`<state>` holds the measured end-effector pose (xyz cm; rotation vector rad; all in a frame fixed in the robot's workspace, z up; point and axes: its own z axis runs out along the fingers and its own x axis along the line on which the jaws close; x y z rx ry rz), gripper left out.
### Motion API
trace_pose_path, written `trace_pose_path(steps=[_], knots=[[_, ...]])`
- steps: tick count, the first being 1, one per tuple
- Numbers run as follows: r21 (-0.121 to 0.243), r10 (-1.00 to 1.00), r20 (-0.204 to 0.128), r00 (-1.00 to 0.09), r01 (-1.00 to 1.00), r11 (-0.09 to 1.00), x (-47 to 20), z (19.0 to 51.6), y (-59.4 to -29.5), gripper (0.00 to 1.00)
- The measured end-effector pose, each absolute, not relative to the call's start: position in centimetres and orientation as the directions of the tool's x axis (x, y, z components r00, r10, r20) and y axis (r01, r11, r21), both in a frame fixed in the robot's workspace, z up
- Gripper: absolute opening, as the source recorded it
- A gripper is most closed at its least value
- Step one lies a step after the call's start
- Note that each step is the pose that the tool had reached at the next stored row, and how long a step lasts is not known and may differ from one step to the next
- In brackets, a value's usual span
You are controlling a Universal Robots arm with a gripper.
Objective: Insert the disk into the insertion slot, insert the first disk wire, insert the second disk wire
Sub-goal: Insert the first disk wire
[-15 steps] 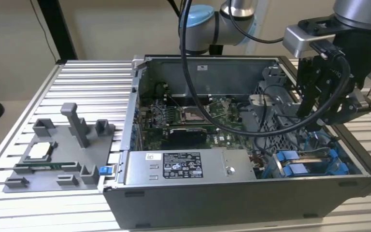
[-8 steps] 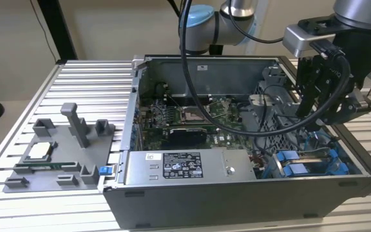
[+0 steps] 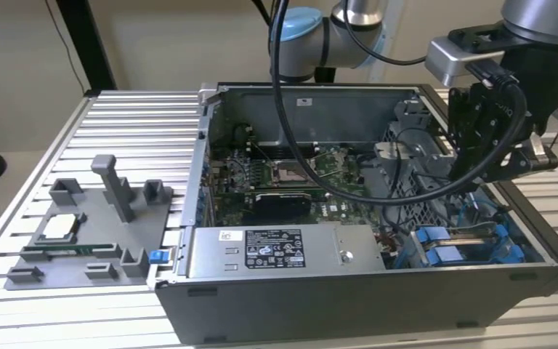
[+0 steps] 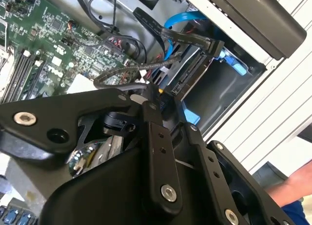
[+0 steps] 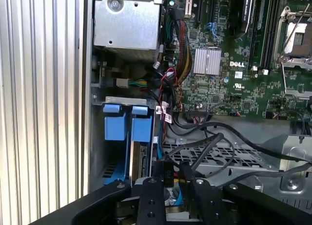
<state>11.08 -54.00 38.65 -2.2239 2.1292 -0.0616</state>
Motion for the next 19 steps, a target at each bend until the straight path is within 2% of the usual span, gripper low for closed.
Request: trace_pose_path(steps=[10,19], knots=[[-0.073,-0.999,-0.014,0.044,-0.996,-0.043,11.1,38.7,-54.1,0.0],[-0.067,-0.999,-0.014,0.043,-0.997,-0.042,12.1,38.5,-55.3,0.0]])
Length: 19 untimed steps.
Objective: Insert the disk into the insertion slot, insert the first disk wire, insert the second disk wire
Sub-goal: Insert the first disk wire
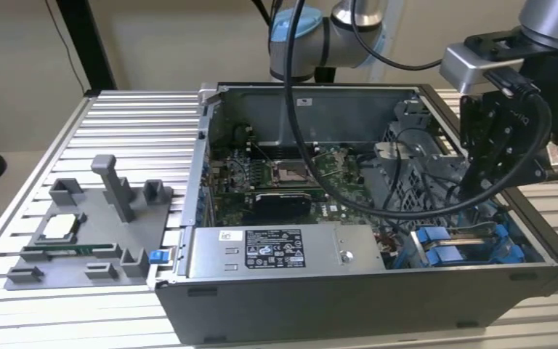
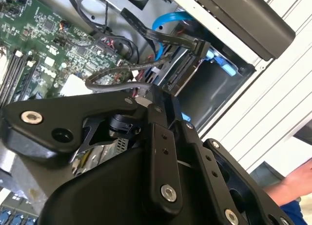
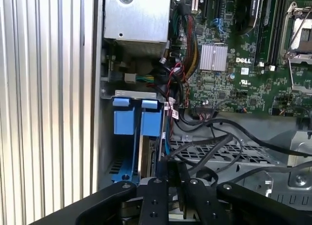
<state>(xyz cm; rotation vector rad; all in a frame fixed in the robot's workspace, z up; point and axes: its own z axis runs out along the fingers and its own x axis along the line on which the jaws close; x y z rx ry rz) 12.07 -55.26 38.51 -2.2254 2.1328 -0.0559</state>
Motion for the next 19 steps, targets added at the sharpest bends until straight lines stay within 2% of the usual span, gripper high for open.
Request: trace_pose_path(steps=[19], knots=[[-0.06,-0.999,-0.015,0.03,-0.998,-0.029,14.4,36.9,-56.3,0.0]])
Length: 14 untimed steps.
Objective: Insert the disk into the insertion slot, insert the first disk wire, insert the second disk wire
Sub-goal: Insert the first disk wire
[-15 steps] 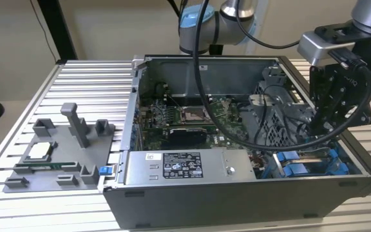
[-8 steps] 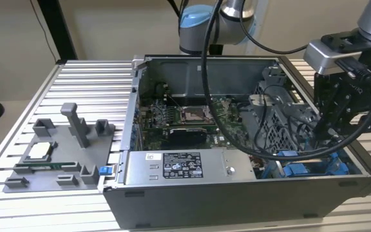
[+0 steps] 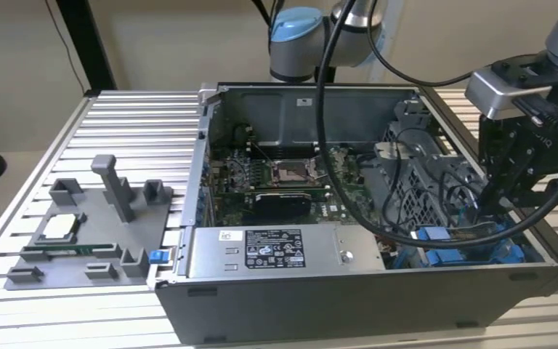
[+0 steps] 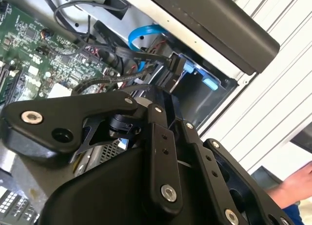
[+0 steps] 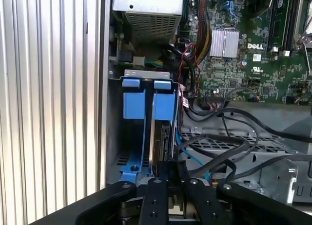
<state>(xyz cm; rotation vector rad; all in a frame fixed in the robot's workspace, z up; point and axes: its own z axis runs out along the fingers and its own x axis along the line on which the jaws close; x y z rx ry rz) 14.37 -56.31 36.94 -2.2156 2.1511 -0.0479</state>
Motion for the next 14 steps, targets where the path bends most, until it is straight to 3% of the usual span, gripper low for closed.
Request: trace_pose_path(steps=[14], knots=[[-0.057,-0.999,-0.016,0.029,-0.998,-0.028,14.55,36.78,-56.31,0.0]])
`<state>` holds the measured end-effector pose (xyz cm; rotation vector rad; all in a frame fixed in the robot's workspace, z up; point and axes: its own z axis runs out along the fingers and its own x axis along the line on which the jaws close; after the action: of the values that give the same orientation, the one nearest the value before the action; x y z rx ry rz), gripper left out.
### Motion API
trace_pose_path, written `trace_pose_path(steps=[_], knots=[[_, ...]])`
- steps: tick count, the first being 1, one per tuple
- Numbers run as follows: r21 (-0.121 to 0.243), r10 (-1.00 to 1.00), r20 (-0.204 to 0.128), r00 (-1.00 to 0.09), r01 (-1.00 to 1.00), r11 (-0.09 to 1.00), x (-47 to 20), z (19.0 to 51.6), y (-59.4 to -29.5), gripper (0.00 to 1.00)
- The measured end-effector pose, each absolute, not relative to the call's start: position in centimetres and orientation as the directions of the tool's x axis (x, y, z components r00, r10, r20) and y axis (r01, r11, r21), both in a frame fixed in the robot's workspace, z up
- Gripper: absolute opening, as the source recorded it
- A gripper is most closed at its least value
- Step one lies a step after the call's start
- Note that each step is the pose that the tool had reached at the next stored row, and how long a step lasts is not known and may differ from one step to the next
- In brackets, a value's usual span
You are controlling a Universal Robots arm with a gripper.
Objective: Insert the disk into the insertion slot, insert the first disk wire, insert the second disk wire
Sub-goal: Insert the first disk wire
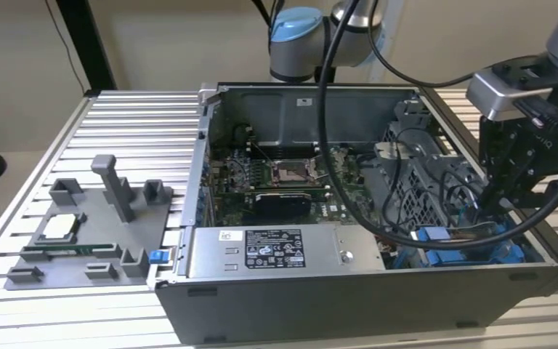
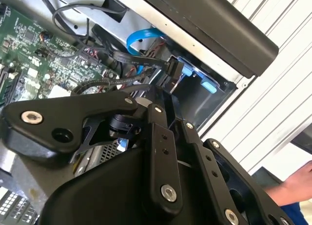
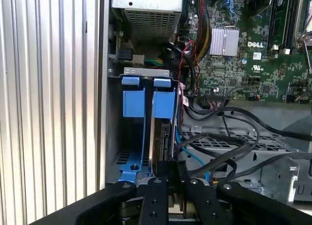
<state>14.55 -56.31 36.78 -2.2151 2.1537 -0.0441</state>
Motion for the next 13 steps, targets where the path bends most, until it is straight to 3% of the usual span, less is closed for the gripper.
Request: trace_pose_path(steps=[13], knots=[[-0.027,-0.999,-0.026,0.021,-0.999,-0.02,15.4,35.7,-56.5,0.0]])
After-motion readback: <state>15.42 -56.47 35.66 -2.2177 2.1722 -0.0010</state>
